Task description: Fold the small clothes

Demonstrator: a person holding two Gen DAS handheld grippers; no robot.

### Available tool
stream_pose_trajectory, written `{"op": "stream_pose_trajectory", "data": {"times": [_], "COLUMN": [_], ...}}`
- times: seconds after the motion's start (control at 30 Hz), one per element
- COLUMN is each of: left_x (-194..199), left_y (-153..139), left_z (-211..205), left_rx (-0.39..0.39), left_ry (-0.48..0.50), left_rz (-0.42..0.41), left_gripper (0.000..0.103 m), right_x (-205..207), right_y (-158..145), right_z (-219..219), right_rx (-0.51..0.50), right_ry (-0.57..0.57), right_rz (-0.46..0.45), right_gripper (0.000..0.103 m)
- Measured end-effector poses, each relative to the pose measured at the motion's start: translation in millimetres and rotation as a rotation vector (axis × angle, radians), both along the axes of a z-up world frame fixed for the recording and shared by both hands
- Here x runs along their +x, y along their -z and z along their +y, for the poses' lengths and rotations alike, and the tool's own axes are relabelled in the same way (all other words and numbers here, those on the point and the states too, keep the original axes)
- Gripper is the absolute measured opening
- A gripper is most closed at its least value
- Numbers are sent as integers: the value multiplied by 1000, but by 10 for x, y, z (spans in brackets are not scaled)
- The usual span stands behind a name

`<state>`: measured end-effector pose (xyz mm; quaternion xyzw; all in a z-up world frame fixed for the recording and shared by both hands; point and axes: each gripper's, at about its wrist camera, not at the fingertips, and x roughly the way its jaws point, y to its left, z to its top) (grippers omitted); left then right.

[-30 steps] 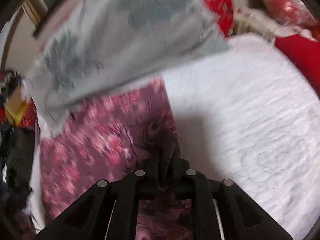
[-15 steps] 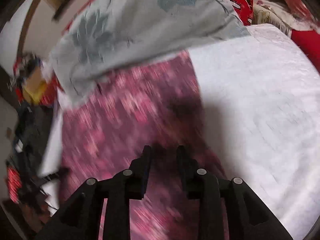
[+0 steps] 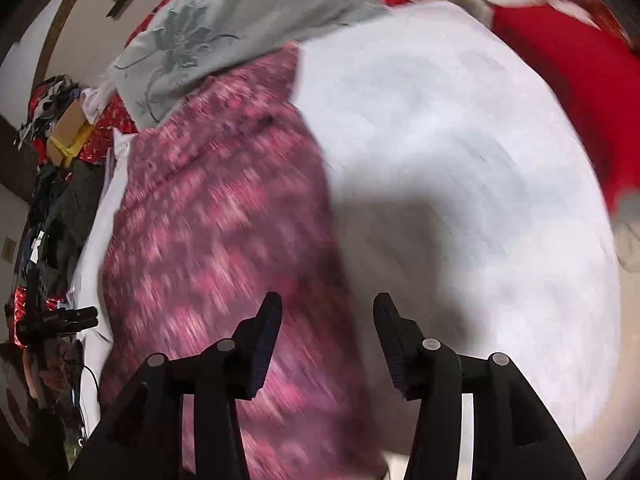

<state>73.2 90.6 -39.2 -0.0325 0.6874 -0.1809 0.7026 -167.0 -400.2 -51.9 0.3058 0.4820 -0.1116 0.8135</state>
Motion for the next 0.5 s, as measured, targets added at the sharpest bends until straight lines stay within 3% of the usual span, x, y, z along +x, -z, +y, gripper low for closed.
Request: {"op": "stream_pose_trajectory", "data": {"times": [0.2,0.5], "left_x": [-192,-314], "left_y": [212,76], "left_z": [-23,138], "left_rx": [44,-18], "left_ry": [20,34], "left_rz": [65,124], "left_gripper": [73,78], "right_x": [-570,-437], "right_y": [418,801], "right_z": [8,175], "right_rx": [165,409], "right_ry": [77,33], "right_rz": [4,-101], "right_gripper": [53,59]}}
